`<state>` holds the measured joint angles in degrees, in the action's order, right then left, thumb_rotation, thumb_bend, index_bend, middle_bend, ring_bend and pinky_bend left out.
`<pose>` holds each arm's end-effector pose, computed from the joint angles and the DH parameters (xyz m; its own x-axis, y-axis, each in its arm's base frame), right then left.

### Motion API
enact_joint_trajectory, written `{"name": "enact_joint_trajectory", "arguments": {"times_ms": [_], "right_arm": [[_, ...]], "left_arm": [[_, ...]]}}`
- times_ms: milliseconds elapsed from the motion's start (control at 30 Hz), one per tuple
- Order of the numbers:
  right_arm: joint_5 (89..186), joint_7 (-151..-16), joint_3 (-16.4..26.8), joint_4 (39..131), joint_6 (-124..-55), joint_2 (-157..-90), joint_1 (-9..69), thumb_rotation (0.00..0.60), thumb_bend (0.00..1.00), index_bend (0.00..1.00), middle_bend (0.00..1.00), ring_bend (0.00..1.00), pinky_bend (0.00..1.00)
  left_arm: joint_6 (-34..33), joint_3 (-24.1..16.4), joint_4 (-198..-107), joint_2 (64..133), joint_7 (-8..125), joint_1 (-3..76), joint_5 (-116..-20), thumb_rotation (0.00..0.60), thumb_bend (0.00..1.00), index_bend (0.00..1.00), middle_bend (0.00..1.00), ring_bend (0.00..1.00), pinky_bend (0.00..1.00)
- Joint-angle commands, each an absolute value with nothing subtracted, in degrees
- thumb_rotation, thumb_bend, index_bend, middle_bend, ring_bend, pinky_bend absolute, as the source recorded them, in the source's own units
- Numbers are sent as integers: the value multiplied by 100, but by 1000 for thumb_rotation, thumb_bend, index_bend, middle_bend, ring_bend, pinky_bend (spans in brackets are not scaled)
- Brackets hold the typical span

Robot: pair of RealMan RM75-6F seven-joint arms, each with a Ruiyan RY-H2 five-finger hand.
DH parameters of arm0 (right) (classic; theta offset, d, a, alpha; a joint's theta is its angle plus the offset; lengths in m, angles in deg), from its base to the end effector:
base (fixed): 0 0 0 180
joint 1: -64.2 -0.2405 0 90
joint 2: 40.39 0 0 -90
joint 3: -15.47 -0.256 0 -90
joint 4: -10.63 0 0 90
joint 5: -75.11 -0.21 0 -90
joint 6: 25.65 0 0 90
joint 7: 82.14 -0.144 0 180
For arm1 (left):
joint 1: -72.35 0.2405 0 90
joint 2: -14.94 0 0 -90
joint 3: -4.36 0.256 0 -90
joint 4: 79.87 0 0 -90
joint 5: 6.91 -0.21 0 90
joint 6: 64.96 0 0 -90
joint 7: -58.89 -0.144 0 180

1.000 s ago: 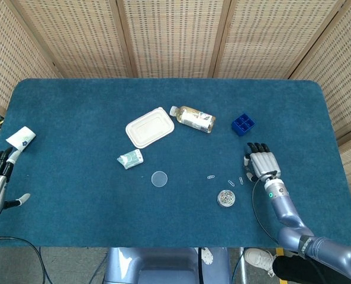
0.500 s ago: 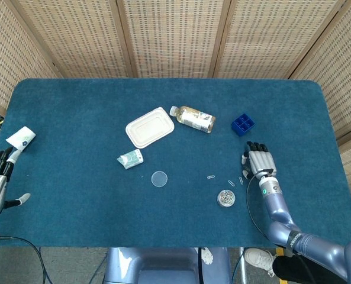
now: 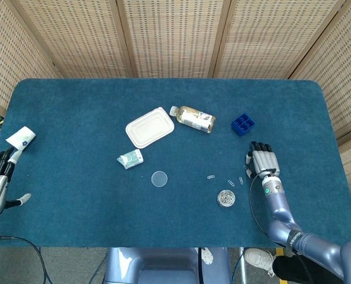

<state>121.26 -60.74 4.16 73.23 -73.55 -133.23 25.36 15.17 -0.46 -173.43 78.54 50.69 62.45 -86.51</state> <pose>-0.2749 -0.3783 -0.0005 0.4462 -0.3516 0.8230 -0.8694 0.0479 0.4918 -0.3061 0.2147 0.1592 0.4968 0.0245 0.8675 0.8676 0.0118 -0.4972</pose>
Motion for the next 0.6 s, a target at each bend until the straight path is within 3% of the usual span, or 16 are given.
{"name": "enact_joint_trajectory", "arguments": {"times_ms": [33,400,600], "right_arm": [[12156,-6094,415,7269,-7353,-13346,2540,600,302,482,56,0,0],[12199,-6157,422,7184,-7196,-13392,2544,600,302,495,56,0,0],[12201,-6120,416,7168,-7176,-13414,2524,600,302,563,56,0,0]], "left_arm": [[1514,-42,-17342,7860,5058,6244,-8650,600,0,0,0,0,0],[1503,-40,-17339,7872,5043,6237,-8639,600,0,0,0,0,0],[1497,-47,-17340,7861,5065,6235,-8627,600,0,0,0,0,0]]}}
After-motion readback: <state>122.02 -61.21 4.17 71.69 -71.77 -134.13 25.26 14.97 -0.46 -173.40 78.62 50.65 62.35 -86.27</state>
